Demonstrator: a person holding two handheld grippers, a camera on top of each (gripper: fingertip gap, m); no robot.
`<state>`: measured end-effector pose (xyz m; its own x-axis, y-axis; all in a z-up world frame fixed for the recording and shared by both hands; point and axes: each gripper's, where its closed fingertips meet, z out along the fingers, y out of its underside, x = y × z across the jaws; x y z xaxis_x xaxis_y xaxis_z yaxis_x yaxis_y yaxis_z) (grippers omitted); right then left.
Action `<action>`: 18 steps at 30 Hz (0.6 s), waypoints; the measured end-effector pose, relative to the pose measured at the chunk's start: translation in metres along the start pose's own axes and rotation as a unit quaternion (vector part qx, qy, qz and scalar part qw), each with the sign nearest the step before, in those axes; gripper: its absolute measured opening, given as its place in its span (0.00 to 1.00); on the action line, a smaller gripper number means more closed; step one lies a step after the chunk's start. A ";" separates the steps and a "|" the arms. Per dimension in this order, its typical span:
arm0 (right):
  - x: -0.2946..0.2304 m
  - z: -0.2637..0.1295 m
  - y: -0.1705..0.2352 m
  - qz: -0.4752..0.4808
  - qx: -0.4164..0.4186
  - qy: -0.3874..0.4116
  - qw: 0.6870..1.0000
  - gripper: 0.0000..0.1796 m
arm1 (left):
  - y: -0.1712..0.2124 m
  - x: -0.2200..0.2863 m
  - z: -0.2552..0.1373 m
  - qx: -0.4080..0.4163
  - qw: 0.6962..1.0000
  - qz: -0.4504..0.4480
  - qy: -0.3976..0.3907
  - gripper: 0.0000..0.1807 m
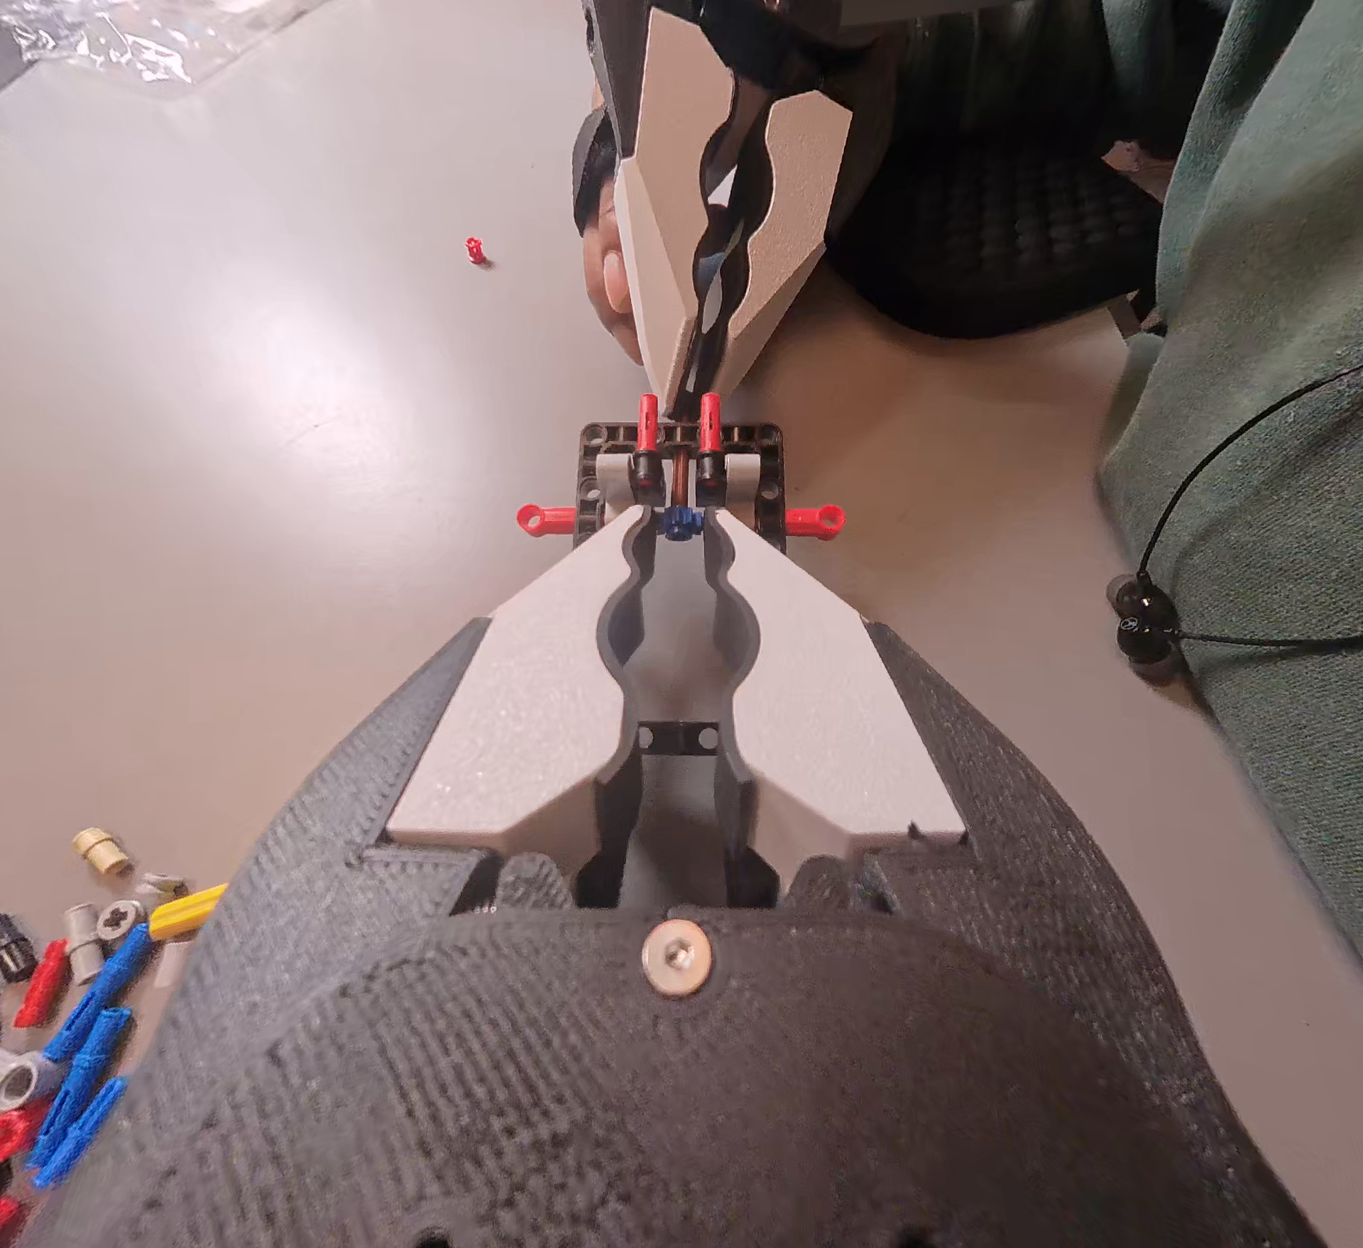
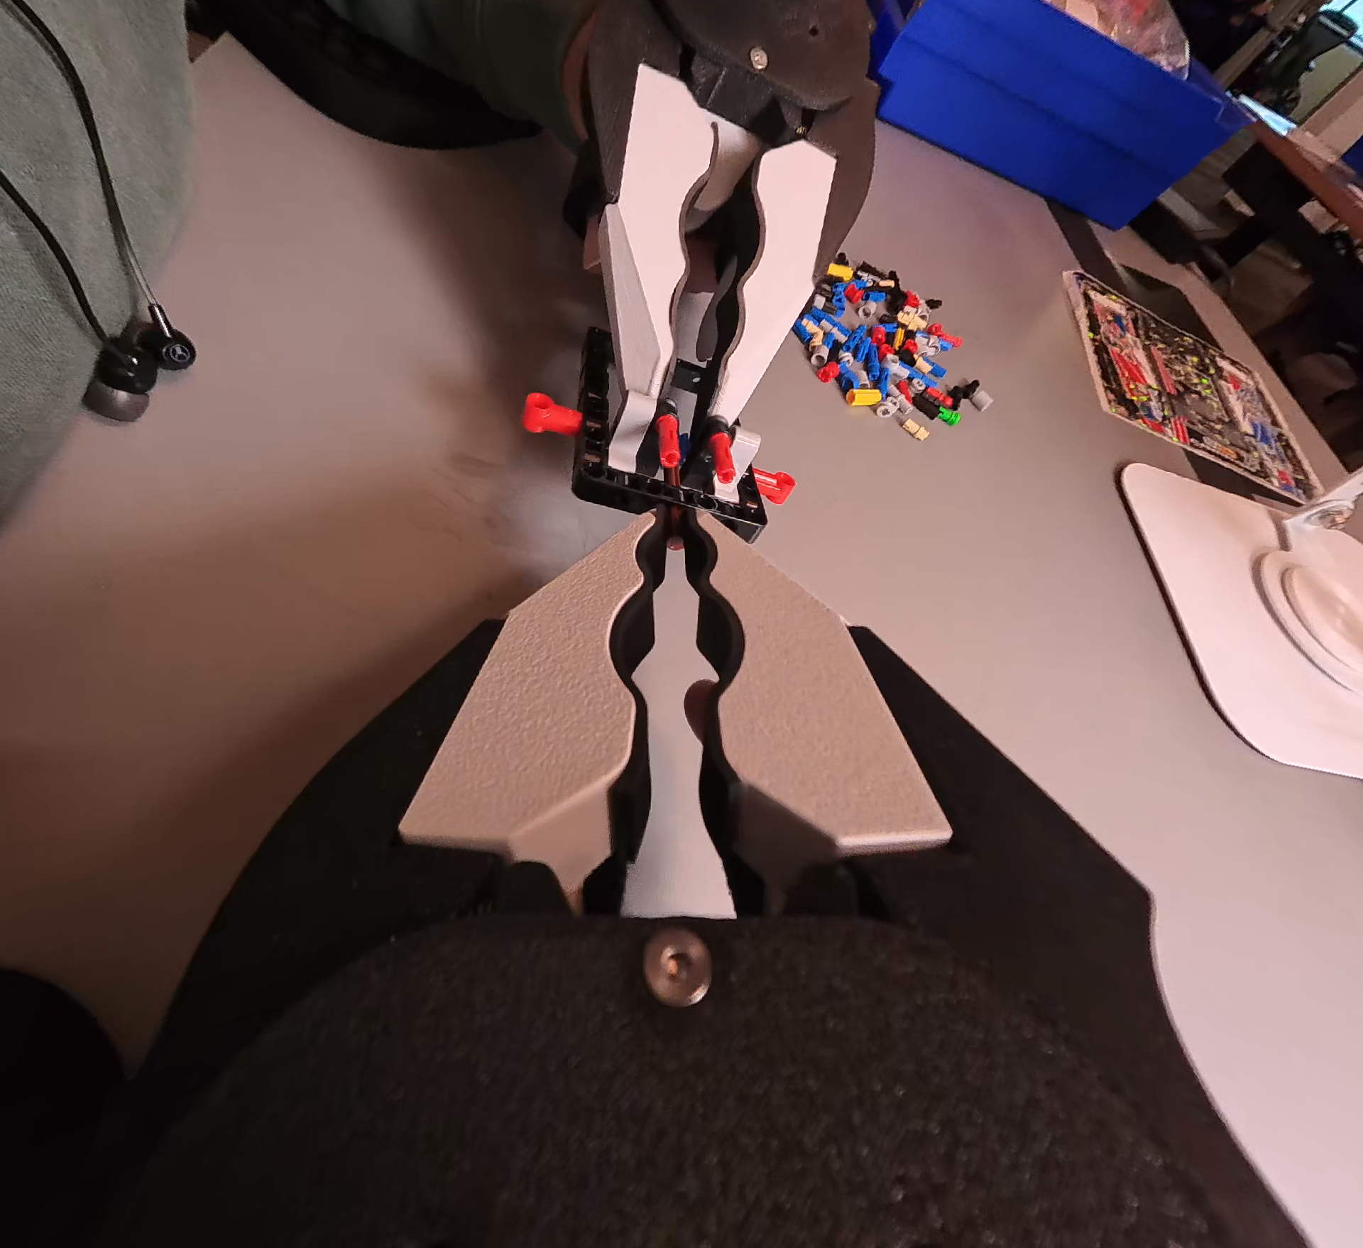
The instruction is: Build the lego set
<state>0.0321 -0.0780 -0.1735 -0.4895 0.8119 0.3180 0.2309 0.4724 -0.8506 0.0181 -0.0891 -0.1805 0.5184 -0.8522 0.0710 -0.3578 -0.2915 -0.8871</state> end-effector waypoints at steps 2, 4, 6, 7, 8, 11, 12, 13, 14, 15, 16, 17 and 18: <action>0.002 -0.002 -0.004 0.011 0.014 0.005 1.000 0.01 | -0.004 0.000 -0.001 0.012 1.000 0.005 -0.005 0.06; 0.004 -0.004 -0.008 0.020 0.025 0.009 0.999 0.01 | -0.008 0.000 -0.002 0.024 1.000 0.012 -0.011 0.06; 0.006 -0.007 -0.012 0.029 0.038 0.010 0.999 0.01 | -0.012 0.000 -0.004 0.036 0.999 0.018 -0.015 0.06; 0.006 -0.008 -0.014 0.032 0.041 0.010 0.999 0.01 | -0.014 0.000 -0.004 0.040 0.999 0.021 -0.017 0.06; 0.007 -0.008 -0.014 0.032 0.043 0.010 0.999 0.01 | -0.015 0.000 -0.004 0.042 0.999 0.026 -0.019 0.06; 0.006 -0.009 -0.014 0.035 0.043 0.005 0.998 0.01 | -0.016 0.001 -0.004 0.041 0.998 0.037 -0.023 0.06; 0.005 -0.008 -0.013 0.035 0.042 0.004 0.998 0.01 | -0.015 0.001 -0.003 0.038 0.998 0.040 -0.025 0.06; 0.004 -0.007 -0.011 0.035 0.040 0.002 0.999 0.01 | -0.014 0.001 -0.002 0.035 0.998 0.043 -0.026 0.06; 0.004 -0.007 -0.010 0.037 0.038 0.000 0.999 0.01 | -0.013 0.001 -0.001 0.031 0.998 0.048 -0.029 0.06; 0.004 -0.006 -0.008 0.038 0.036 -0.001 0.999 0.01 | -0.012 0.000 0.000 0.027 0.998 0.053 -0.032 0.06; 0.003 -0.006 -0.007 0.039 0.035 -0.002 0.999 0.01 | -0.010 0.000 0.000 0.023 0.998 0.056 -0.034 0.06; 0.003 -0.005 -0.005 0.039 0.033 -0.002 0.999 0.01 | -0.008 0.000 0.001 0.018 0.998 0.057 -0.036 0.06; 0.002 -0.003 -0.001 0.036 0.023 -0.004 0.999 0.01 | -0.005 -0.001 0.003 0.008 0.998 0.057 -0.038 0.06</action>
<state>0.0337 -0.0756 -0.1702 -0.4797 0.8405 0.2520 0.2275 0.3965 -0.8894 0.0222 -0.0857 -0.1773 0.5323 -0.8440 -0.0654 -0.4059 -0.1867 -0.8947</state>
